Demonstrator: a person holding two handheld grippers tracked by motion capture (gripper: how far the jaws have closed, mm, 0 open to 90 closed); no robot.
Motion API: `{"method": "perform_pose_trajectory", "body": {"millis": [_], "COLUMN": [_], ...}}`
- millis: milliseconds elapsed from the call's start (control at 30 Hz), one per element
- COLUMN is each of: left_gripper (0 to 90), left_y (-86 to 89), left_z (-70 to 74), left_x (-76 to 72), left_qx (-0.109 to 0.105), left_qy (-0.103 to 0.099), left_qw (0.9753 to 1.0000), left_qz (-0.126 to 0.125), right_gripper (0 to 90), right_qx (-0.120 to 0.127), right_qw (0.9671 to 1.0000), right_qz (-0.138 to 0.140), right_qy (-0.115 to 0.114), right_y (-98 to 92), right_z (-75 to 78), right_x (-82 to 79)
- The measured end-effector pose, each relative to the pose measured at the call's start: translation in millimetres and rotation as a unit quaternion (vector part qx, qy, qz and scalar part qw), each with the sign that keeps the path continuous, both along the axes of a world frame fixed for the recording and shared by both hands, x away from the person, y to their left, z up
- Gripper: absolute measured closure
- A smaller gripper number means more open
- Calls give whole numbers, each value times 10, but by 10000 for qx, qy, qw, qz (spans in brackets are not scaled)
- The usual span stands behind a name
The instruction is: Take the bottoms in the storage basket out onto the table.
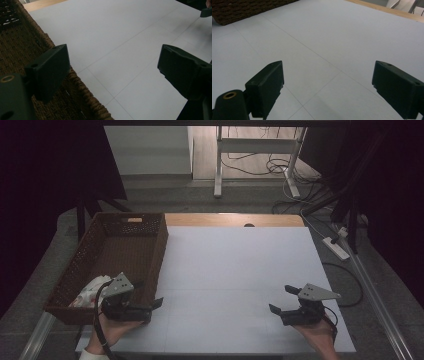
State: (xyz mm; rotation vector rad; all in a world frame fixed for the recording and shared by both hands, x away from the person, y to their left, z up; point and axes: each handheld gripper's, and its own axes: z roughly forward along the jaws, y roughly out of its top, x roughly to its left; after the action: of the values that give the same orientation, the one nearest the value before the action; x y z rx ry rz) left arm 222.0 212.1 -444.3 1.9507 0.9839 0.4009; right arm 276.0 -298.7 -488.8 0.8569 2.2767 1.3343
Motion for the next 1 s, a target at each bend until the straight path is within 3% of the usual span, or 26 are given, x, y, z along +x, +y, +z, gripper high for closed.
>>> {"method": "perform_pose_trajectory", "body": {"millis": [633,733,1000], "left_gripper": [102,103,104], "left_y": [-15,0,-5], "left_z": [-8,-16,-8], "left_x": [-2,-14,-31], "left_qx": [-6,-109,-45], "left_qy": [-4,-16,-47], "left_qw": [10000,9999,10000], "left_qz": [-7,-5,14], "right_gripper": [110,109,111], "right_qx": [-14,-8,-17], "right_qw": [9998,9997,9997], "right_qz": [116,90,117], "right_qy": [166,205,217], "right_y": [37,37,61], "right_z": [-70,-75,-88], "right_x": [22,31,37]}}
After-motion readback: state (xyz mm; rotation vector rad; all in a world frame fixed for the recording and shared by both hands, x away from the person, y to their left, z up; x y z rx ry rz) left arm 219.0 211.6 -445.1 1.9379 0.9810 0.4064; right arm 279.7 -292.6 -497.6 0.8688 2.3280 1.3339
